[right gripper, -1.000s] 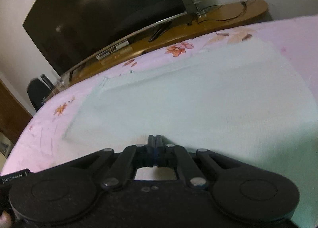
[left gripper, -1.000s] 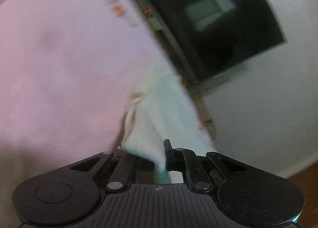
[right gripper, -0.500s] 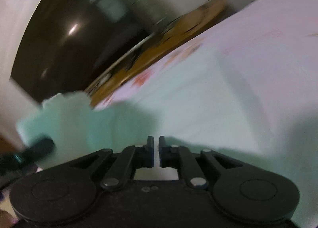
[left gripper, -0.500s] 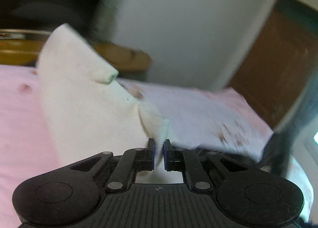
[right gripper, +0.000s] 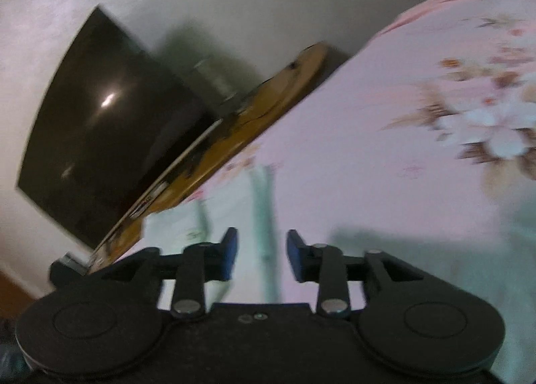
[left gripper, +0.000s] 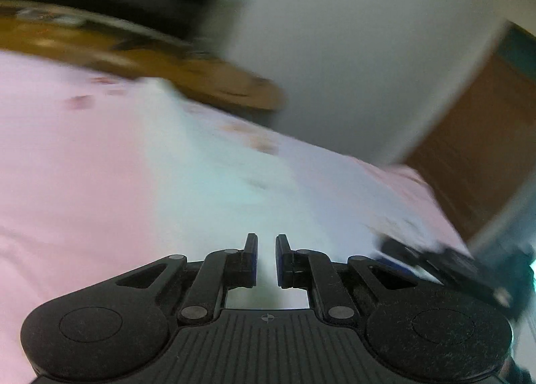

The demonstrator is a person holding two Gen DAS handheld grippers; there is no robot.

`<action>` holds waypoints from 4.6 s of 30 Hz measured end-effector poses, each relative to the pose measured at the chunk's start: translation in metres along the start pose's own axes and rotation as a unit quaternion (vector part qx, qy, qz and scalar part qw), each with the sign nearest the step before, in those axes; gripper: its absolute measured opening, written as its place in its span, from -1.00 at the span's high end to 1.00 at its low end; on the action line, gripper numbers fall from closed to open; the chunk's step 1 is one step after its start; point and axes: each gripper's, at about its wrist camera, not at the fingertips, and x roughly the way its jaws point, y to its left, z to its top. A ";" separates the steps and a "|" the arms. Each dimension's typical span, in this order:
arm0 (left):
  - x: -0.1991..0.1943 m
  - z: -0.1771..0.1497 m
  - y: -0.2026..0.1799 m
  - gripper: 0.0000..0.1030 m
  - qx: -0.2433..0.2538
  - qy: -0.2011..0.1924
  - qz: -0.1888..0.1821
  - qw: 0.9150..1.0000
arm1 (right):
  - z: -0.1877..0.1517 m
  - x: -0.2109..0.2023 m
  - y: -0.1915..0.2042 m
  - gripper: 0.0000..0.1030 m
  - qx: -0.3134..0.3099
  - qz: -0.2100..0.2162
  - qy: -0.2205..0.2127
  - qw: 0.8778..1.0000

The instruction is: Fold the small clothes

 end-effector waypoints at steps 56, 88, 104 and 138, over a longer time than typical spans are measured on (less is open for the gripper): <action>0.053 0.032 0.042 0.83 -0.026 0.009 0.045 0.999 | -0.005 0.132 0.062 0.74 -0.129 0.032 0.119 0.984; 0.069 0.035 0.005 0.83 0.030 0.044 0.038 0.998 | 0.039 0.144 0.034 0.77 -0.163 -0.047 0.079 0.982; 0.053 0.020 -0.002 0.82 0.049 0.047 0.041 0.997 | -0.025 0.060 0.018 0.87 -0.084 -0.003 0.102 0.991; 0.085 0.051 0.018 -0.21 0.035 -0.023 0.072 0.997 | 0.033 0.144 0.035 0.78 -0.177 -0.055 0.051 0.981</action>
